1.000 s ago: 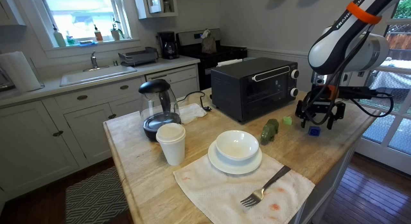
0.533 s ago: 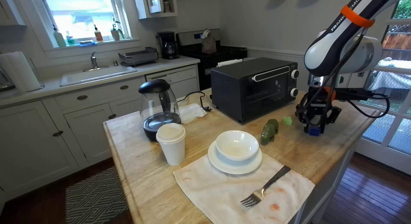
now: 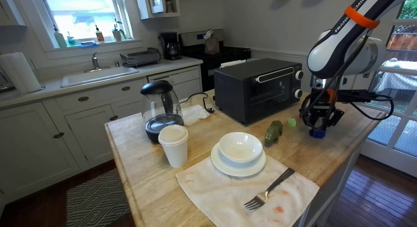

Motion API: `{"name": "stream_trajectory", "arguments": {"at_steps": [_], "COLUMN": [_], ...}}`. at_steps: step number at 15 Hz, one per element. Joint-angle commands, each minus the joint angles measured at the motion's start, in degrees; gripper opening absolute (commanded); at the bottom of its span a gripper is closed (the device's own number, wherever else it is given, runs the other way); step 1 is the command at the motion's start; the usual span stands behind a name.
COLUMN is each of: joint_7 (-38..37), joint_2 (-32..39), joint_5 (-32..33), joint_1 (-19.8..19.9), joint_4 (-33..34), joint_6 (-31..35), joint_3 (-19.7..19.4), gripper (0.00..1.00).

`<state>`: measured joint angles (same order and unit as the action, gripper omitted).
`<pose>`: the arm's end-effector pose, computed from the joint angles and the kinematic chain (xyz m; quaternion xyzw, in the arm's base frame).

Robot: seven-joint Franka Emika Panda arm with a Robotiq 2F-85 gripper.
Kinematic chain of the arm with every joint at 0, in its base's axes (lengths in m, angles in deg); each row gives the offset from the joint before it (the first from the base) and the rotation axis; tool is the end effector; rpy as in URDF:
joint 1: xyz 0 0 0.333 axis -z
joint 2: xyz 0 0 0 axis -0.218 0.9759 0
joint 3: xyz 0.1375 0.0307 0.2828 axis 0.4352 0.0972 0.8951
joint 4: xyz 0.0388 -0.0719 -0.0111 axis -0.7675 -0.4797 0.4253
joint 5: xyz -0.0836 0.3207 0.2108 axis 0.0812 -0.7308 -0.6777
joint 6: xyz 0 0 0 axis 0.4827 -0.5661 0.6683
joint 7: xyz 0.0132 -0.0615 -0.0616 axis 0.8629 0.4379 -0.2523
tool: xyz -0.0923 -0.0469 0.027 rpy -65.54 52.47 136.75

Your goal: Twist the block on the table

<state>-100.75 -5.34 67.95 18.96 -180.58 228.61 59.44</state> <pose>0.4867 -0.1776 0.1851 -0.9021 0.4261 0.0668 0.0111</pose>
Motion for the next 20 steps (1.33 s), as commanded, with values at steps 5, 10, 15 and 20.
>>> {"name": "stream_trajectory", "arguments": {"at_steps": [5,10,15,20], "joint_7": [-14.6,-27.7,-44.3,-65.1], "joint_2": [-4.5,-6.0,-6.2,-3.4], "joint_5": [9.4,19.2,33.2,51.0], "joint_1": [-7.8,-13.6,-20.8,-35.8], "joint_4": [-8.1,-11.9,-14.3,-13.5], "joint_6": [9.6,15.3,21.6,26.9], "joint_3": [-3.2,-7.5,-14.9,-31.0], "gripper": [0.11,0.11,0.11,0.11]}}
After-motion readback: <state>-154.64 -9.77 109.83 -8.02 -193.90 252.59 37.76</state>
